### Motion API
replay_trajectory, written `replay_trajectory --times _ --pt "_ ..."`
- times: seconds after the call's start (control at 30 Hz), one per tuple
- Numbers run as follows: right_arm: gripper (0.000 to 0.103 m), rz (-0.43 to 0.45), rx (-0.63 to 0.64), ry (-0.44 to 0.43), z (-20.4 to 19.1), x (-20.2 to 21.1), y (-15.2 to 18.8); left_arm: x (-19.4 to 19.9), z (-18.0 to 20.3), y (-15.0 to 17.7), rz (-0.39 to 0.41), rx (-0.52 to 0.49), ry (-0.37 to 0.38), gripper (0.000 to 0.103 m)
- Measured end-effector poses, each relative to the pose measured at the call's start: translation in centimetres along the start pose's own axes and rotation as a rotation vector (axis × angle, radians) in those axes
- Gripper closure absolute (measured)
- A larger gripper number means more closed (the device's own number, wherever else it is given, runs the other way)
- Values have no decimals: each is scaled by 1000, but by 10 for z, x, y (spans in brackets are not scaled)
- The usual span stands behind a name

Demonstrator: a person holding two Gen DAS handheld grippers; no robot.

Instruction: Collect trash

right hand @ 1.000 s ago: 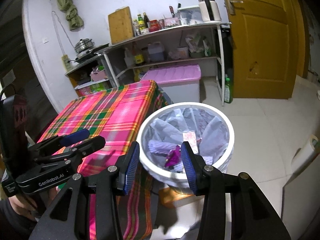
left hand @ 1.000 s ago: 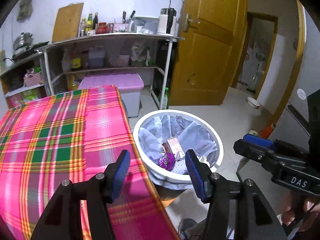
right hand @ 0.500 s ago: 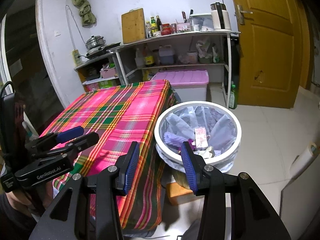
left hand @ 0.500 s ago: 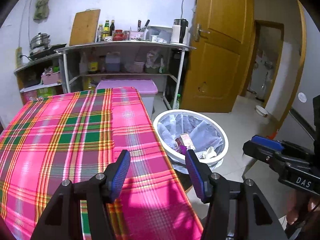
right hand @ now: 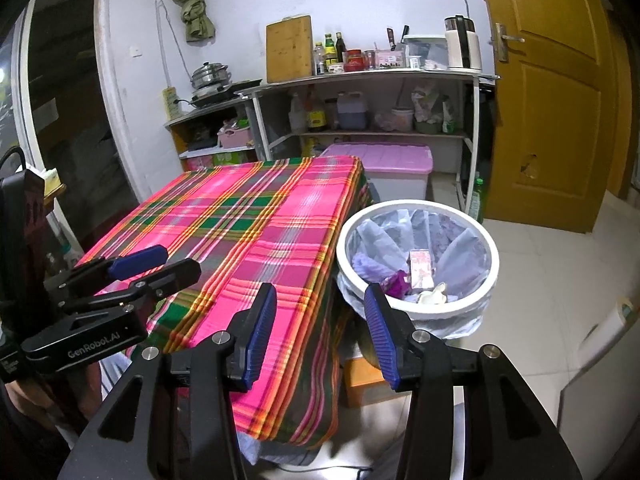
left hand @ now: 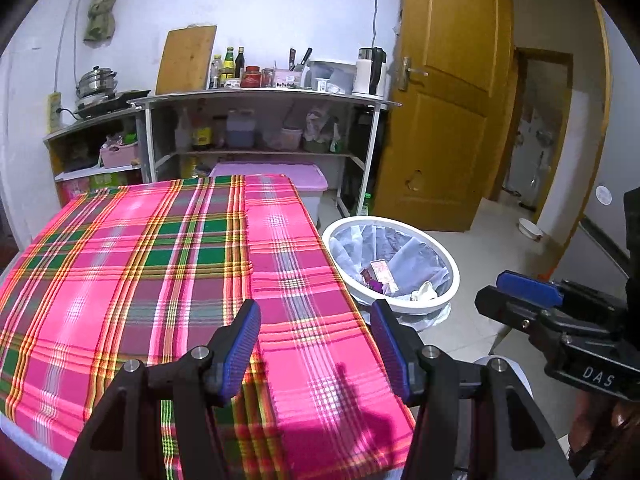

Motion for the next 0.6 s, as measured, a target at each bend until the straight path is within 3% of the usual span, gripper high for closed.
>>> replay_trajectory --times 0.6 --pt "56 11 -2 10 -1 6 5 2 2 3 -4 -5 -18 46"
Point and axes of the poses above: each gripper's, at about its wrist camera, not at the fingertips, and x roughly against the way its jaws point, z to its right, y to its underside, the point moved 1 cm from there along -x, roughly the way its jaws point, and after that the axes turned 4 degrees about y, right-handed, at the moved point
